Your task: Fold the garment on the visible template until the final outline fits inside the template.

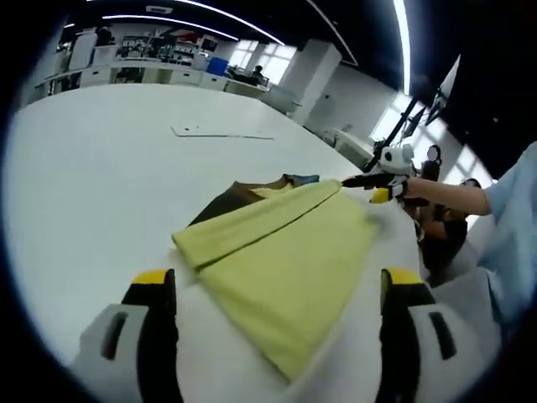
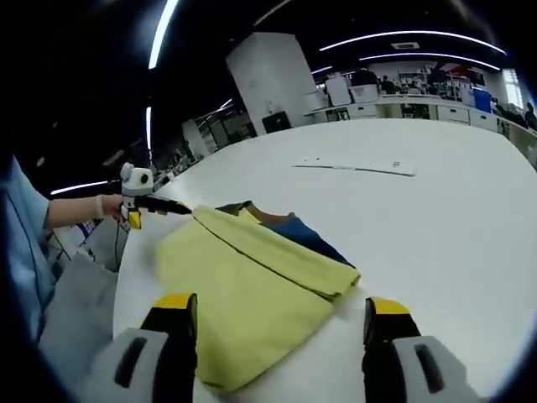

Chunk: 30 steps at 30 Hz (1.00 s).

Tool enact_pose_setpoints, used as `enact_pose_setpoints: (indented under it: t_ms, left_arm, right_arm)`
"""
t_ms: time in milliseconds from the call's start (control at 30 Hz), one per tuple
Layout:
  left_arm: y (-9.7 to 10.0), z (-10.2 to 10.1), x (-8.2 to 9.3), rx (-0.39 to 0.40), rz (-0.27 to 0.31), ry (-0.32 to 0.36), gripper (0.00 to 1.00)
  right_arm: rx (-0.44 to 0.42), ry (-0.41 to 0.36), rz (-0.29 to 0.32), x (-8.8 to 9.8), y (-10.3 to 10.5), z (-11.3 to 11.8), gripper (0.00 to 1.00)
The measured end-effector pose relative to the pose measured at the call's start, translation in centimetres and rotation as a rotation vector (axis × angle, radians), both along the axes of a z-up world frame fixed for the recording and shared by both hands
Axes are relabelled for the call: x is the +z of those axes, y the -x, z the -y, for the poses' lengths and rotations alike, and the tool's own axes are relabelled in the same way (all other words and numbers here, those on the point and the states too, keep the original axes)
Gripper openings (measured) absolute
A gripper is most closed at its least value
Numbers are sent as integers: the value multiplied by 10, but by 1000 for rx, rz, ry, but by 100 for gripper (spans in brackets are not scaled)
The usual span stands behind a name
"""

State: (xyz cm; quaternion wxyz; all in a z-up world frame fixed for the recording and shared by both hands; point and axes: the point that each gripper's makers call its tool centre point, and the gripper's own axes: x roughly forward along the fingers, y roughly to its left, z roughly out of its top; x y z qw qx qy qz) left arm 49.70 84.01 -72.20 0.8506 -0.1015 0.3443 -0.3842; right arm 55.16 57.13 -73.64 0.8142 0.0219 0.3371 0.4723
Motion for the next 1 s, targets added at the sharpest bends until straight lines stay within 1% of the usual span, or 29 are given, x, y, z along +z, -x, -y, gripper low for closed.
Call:
enact_pose_setpoints:
  t_ms: [67, 167, 300, 433, 600, 700, 867, 933, 1000]
  left_arm:
    - [1, 2, -1, -10, 4, -5, 97]
    - [-2, 7, 5, -7, 18, 20, 97]
    - [-6, 9, 2, -5, 12, 14, 98]
    - [-6, 12, 1, -8, 7, 20, 97]
    - [-7, 14, 1, -11, 6, 32, 96]
    - [-9, 11, -1, -3, 0, 26, 96]
    - [-1, 13, -3, -27, -26, 31, 94]
    - [2, 16, -3, -37, -34, 45, 94]
    - [3, 21, -1, -54, -26, 47, 93]
  right_arm:
    - [11, 0, 4, 0, 3, -3, 82]
    - [15, -16, 4, 3, 3, -7, 81]
    - [13, -33, -4, 3, 4, -11, 80]
    - [14, -30, -18, -1, 5, -13, 79]
    - [11, -57, -15, 3, 3, -18, 80]
    - [3, -74, -20, 5, 1, -20, 79]
    - [10, -69, -29, 2, 3, -21, 78]
    - [19, -62, -20, 1, 5, -23, 78]
    - [23, -69, -21, 2, 7, -25, 78]
